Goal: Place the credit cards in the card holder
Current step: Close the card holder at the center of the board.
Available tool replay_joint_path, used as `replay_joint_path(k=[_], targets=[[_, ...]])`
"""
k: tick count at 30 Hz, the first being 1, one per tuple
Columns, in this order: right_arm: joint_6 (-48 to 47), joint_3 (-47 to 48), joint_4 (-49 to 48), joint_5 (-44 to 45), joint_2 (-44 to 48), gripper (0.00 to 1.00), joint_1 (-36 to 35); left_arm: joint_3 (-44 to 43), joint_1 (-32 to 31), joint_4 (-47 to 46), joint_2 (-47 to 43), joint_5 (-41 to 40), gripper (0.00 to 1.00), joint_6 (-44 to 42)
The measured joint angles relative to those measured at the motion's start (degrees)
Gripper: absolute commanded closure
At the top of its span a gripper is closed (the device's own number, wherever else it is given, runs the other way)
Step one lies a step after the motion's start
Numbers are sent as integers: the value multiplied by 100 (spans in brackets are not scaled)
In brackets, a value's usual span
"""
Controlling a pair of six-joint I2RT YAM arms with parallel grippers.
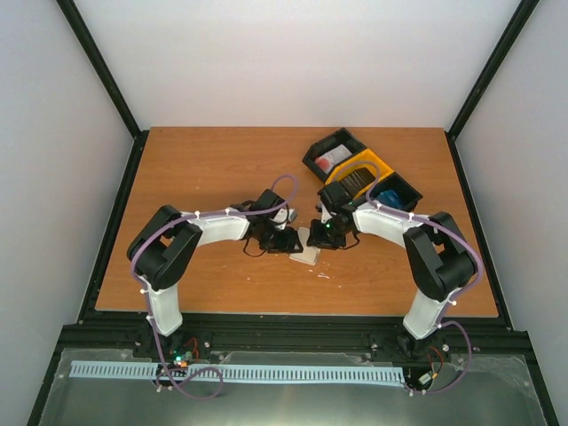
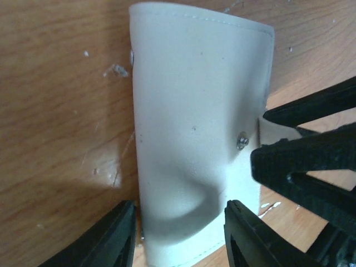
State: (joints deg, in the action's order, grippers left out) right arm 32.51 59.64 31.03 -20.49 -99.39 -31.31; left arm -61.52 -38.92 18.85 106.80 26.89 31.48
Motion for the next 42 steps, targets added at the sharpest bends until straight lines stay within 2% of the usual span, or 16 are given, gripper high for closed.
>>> replay_joint_path(k=[3, 10, 13, 14, 17, 21, 26, 32, 37, 39, 42], targets=[[48, 109, 140, 61, -87, 64, -94, 155, 0, -203, -37, 118, 60, 223], [254, 140, 306, 433, 109, 60, -157, 564, 0, -564, -297, -31, 58, 723], [367, 140, 319, 737, 483, 61, -157, 603, 0, -621, -328, -111, 53, 782], [490, 138, 289, 1073, 984, 63, -157, 603, 0, -640, -328, -127, 48, 793], [629, -122, 24, 1318, 1314, 65, -164, 603, 0, -752, -361, -348, 46, 798], [898, -831, -308, 1427, 1893, 68, -164, 577, 2, -798, -376, -684, 50, 756], [994, -1327, -811, 1283, 1853, 72, -164, 564, 0, -1043, -282, -841, 51, 710], [946, -1513, -1279, 1080, 1744, 72, -164, 553, 2, -1574, -81, -723, 53, 697], [822, -1569, -1578, 774, 1508, 72, -173, 675, 2, -1867, -63, -669, 60, 732], [761, -1569, -1672, 675, 1405, 75, -175, 748, 2, -1982, -63, -616, 64, 769], [669, -1572, -1757, 588, 1296, 79, -175, 835, 9, -2098, -70, -553, 65, 839]])
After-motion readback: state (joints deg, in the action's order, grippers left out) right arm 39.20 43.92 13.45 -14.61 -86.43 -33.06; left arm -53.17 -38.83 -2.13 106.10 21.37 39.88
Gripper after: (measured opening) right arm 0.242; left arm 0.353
